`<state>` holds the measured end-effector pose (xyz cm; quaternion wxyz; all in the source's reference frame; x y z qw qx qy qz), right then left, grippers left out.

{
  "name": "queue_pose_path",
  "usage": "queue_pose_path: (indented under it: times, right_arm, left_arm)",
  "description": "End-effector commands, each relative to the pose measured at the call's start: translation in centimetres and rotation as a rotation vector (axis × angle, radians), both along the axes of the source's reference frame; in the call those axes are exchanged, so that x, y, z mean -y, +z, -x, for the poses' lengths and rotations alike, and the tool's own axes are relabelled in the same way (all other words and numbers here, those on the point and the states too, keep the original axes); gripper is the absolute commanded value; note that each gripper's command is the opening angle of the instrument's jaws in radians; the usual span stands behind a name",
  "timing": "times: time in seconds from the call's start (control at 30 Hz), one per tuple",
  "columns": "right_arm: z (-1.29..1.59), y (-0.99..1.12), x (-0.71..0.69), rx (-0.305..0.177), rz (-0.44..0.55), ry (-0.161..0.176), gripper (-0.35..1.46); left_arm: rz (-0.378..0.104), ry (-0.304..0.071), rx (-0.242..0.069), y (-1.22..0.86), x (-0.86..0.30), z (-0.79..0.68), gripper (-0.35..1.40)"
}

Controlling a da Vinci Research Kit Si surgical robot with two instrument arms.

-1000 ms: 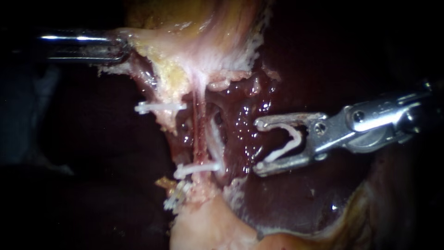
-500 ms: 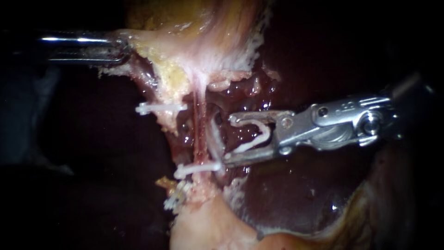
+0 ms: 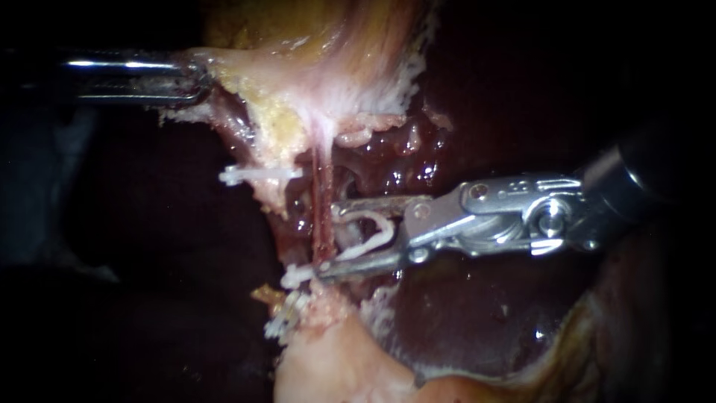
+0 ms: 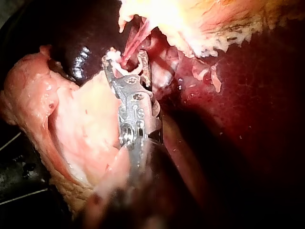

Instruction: Clipping second clip right tube

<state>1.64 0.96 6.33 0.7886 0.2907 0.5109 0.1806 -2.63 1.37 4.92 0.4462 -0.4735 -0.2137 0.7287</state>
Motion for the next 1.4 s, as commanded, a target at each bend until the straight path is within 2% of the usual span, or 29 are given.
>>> queue_pose_path:
  times: [0.03,0.2,0.37,0.53,0.73,0.97,1.13,1.27,1.4]
  right_arm:
    - [-0.03,0.02,0.01,-0.006,-0.003,-0.002,0.48]
    - [-0.17,0.08,0.08,-0.036,-0.036,0.0,0.48]
    - [-0.26,0.09,0.08,-0.1,-0.077,0.014,0.48]
    - [-0.34,0.07,0.09,-0.137,-0.109,0.021,0.48]
    - [-0.37,-0.02,0.17,-0.175,-0.131,-0.005,0.49]
    - [-0.42,-0.22,0.33,-0.23,-0.153,-0.055,0.48]
    - [-0.4,-0.36,0.44,-0.248,-0.163,-0.092,0.48]
    - [-0.38,-0.45,0.49,-0.26,-0.166,-0.101,0.47]
    - [-0.38,-0.49,0.47,-0.262,-0.169,-0.104,0.45]
  left_arm:
    - [0.0,0.0,0.0,0.0,0.0,0.0,-0.35]
    - [0.0,0.0,0.0,0.0,0.0,0.0,-0.35]
    - [0.0,0.0,0.0,0.01,0.0,0.0,-0.35]
    - [0.001,0.0,0.0,0.01,0.01,0.0,-0.35]
    - [0.001,0.0,0.0,0.01,0.0,0.0,-0.35]
    - [0.001,0.0,0.0,0.03,0.01,0.0,-0.35]
    - [0.001,0.0,0.0,0.02,0.01,0.0,-0.35]
    - [0.001,0.0,0.0,0.03,0.01,-0.01,-0.35]
    - [0.001,0.001,0.0,0.03,0.0,-0.01,-0.35]
